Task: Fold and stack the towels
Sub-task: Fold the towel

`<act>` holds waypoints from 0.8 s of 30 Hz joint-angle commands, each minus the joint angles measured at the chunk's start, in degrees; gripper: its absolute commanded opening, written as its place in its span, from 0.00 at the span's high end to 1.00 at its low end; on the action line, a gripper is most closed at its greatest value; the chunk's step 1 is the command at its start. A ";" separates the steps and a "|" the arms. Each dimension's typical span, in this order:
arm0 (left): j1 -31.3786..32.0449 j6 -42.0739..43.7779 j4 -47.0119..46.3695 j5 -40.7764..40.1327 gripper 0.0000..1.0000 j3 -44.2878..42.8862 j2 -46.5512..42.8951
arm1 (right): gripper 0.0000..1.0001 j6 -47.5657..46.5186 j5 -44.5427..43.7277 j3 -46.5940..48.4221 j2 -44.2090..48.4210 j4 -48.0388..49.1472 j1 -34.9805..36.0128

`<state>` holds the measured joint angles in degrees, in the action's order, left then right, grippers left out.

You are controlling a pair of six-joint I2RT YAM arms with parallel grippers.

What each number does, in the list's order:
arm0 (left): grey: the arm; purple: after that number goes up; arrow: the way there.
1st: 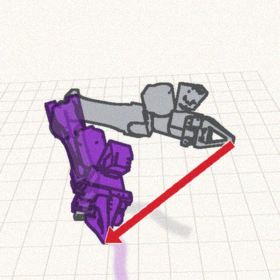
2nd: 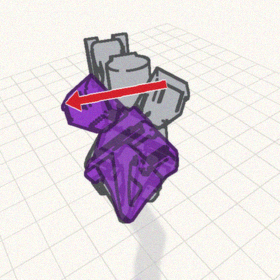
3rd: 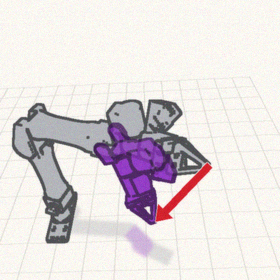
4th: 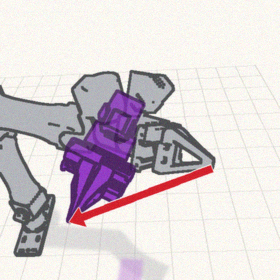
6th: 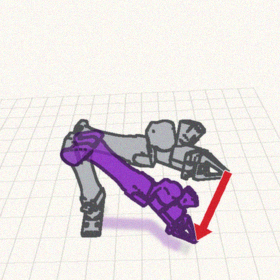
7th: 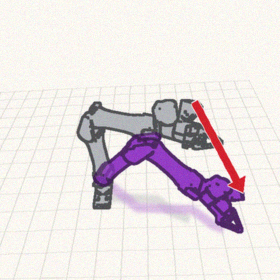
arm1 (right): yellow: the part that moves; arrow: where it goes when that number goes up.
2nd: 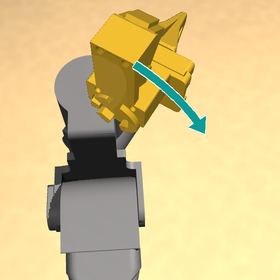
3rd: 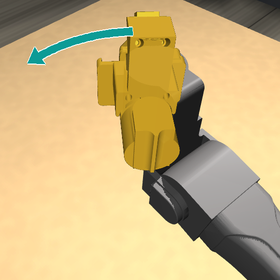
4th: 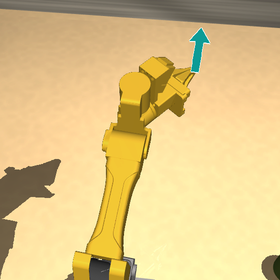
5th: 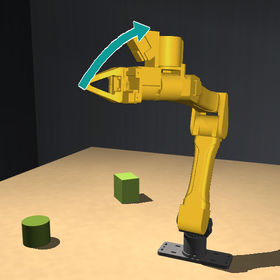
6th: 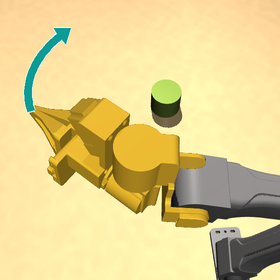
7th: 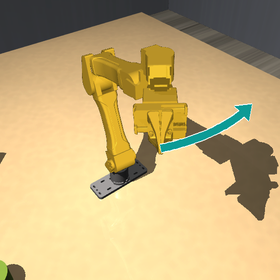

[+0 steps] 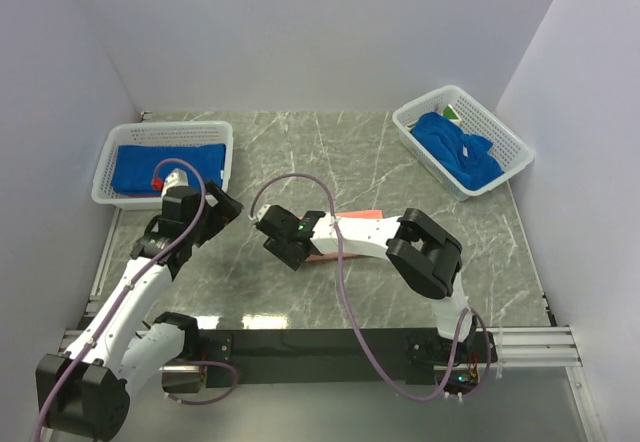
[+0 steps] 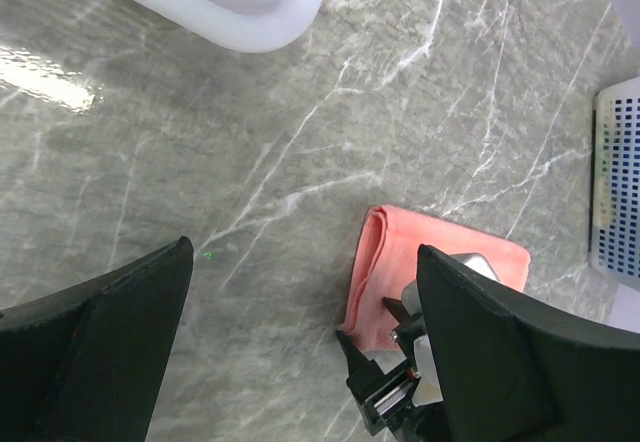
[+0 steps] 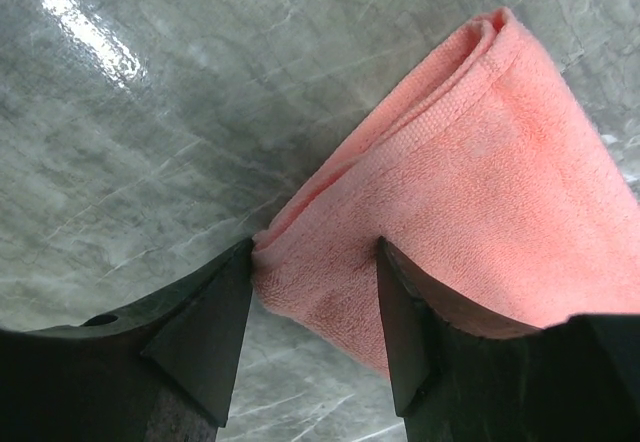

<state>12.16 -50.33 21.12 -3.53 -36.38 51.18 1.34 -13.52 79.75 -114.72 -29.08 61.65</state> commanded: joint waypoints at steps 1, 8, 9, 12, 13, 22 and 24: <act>-0.47 2.42 1.73 -1.30 0.01 -2.20 -1.34 | 0.41 -0.82 0.07 2.87 -2.52 -3.61 0.32; -0.91 3.22 1.99 -0.87 0.01 -0.89 -1.87 | 0.46 -0.47 1.56 2.52 -8.24 -6.51 -0.30; -0.91 3.22 1.99 -0.78 0.01 -0.71 -2.13 | 0.47 -0.29 2.00 2.26 -8.76 -6.95 -0.56; -1.00 3.57 2.16 -0.34 0.00 -0.36 -2.40 | 0.59 0.50 2.97 0.59 -10.09 -6.52 -1.79; -1.00 3.65 2.08 -0.25 0.00 -0.27 -2.40 | 0.61 0.68 3.41 -0.37 -10.44 -6.17 -2.14; -1.00 3.13 -0.46 4.13 0.01 1.22 -0.30 | 1.00 1.03 8.41 -3.45 -9.66 -2.22 -7.15; -1.00 2.60 -1.61 7.64 0.01 1.84 2.15 | 1.00 1.20 12.79 -5.38 -6.94 0.76 -8.29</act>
<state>11.42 -47.68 22.83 -1.13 -35.51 50.98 2.24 -6.00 81.30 -117.08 -27.40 56.64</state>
